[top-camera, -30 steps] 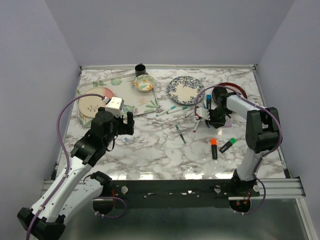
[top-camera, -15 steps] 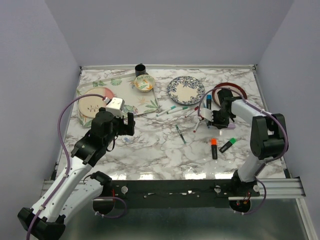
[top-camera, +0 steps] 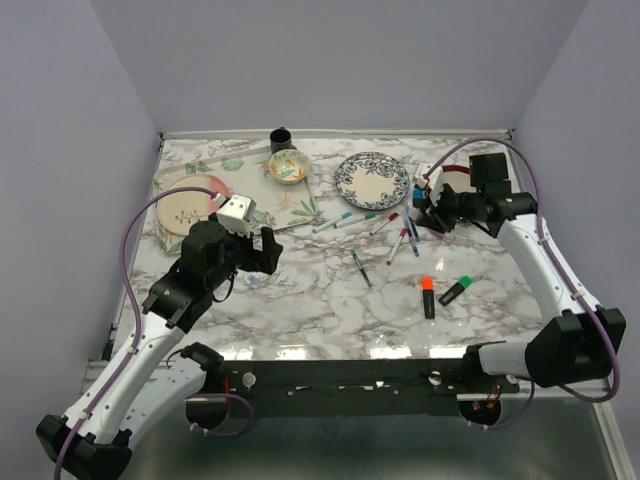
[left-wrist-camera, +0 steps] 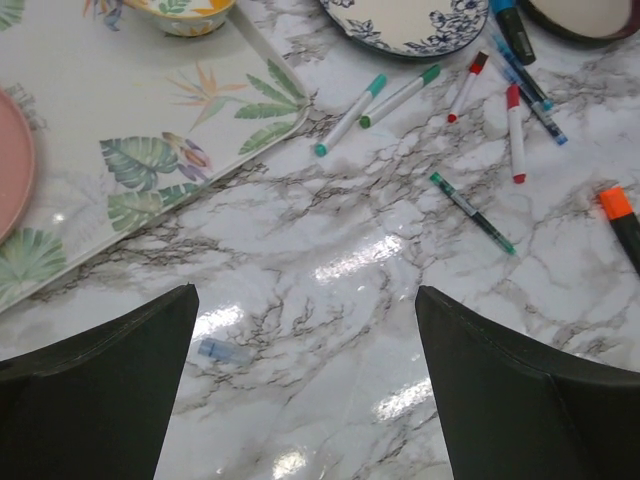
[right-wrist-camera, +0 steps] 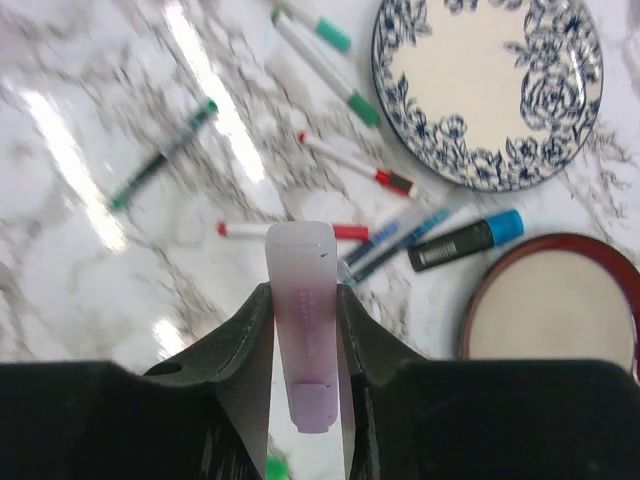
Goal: Open the pen caps
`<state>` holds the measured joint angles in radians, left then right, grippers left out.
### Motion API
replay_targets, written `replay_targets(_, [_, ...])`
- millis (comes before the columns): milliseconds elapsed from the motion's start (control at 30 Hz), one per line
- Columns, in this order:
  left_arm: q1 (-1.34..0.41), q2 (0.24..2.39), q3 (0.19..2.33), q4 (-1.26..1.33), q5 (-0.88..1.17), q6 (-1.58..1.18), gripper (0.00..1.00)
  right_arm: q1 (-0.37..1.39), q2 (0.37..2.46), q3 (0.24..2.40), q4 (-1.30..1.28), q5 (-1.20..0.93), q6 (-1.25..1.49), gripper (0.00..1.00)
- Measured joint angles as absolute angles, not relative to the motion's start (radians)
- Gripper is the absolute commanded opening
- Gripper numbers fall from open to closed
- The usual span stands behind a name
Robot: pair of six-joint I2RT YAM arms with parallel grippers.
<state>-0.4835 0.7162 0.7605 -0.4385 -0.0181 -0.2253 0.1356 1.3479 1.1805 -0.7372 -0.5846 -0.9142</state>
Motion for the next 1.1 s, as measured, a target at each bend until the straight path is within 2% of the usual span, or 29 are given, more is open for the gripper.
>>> replay_targets(200, [-0.484,0.717,0.737,-0.354,0.112,-0.34,0.99,0.136,1.231,1.144,-0.564,-0.805,-0.488,0.01])
replay_targets(300, [-0.513,0.719,0.693,-0.276,0.153,-0.435,0.99,0.136,1.186,1.035,-0.404,-0.908,-0.251,0.01])
replay_targets(467, [-0.686,0.767,0.611,-0.139,0.145,-0.572,0.99,0.136,1.128,0.811,-0.199,-0.899,0.07,0.01])
replay_targets(633, [-0.886,0.9,0.586,0.015,0.059,-0.673,0.99,0.135,1.048,0.69,-0.072,-0.834,0.312,0.01])
replay_targets(933, [-1.013,1.17,0.642,0.195,-0.068,-0.761,0.97,0.135,1.068,0.665,0.001,-0.771,0.49,0.01])
replay_targets(1100, [-1.031,1.28,0.709,0.231,-0.121,-0.799,0.91,0.135,1.086,0.664,0.016,-0.748,0.55,0.01])
